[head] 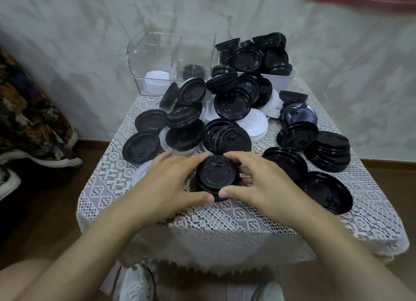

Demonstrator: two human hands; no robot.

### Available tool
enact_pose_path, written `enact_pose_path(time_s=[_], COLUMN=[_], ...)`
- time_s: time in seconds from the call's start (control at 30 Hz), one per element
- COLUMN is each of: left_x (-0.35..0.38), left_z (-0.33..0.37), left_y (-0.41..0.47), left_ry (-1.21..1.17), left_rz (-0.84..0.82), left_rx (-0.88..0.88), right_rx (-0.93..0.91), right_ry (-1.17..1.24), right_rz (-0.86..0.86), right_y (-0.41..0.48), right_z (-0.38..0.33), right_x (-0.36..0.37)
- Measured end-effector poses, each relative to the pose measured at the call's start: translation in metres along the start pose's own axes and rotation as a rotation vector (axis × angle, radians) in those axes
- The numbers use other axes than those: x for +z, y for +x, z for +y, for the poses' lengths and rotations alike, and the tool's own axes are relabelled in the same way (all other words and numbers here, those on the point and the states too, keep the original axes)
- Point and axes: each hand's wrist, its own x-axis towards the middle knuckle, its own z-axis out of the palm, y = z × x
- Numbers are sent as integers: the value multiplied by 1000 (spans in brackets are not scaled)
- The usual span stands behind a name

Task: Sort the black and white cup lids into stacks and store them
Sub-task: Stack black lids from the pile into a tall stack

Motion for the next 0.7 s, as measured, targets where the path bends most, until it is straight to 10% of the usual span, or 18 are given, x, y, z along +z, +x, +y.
enact_pose_path(time_s=[0.47, 0.7], left_x=[1, -16], left_z=[-9, -20], left_y=[-1, -6], left_ry=[-18, -40], left_rz=[71, 471], left_rx=[18, -168], right_rx=[14, 8], right_ry=[-80, -74], right_rz=[-36, -15], right_y=[9, 12], right_z=[-10, -6], right_x=[-2, -5])
